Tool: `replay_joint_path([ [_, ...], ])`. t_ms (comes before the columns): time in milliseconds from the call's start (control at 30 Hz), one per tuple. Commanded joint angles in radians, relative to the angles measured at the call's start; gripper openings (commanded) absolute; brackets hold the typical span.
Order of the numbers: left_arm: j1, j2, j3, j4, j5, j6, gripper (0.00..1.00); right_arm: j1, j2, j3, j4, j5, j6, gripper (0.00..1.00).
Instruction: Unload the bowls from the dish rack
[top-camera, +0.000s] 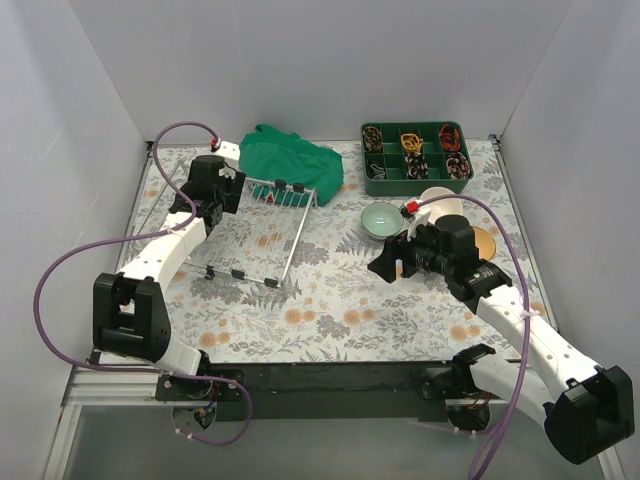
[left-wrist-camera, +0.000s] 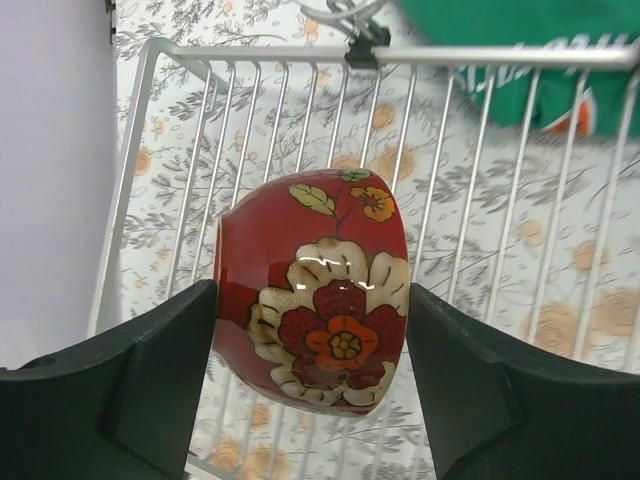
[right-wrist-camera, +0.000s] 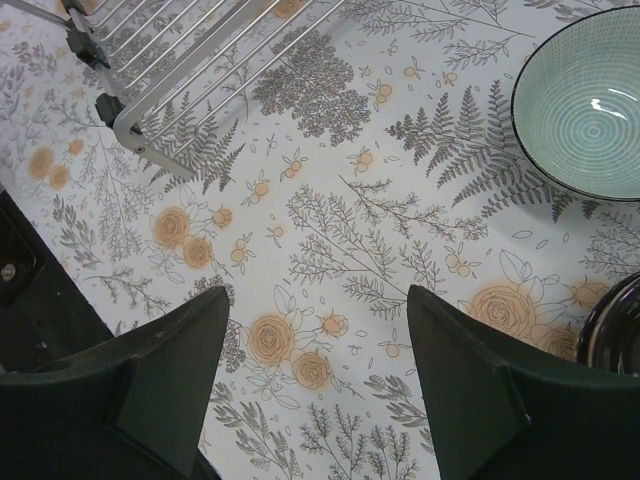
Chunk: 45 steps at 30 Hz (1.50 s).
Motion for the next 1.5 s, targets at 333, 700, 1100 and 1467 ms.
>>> replay_joint_path([
  [333,-0.005,-0.131,0.125,-0.106,0.186,-0.499,0.02,0.048,0.044,0.019,0.145,-0.137,0.077,0.80],
  [700,-0.005,-0.240,0.038,-0.052,0.370,-0.811,0.00,0.174,0.156,0.066,0.329,-0.131,0.084,0.80],
  [1100,-0.005,-0.409,-0.215,0.186,0.669,-1.202,0.00,0.312,0.322,0.246,0.425,-0.066,-0.029,0.80],
  [1467,-0.013,-0.455,-0.363,0.339,0.773,-1.386,0.00,0.388,0.512,0.411,0.430,-0.082,-0.112,0.79],
])
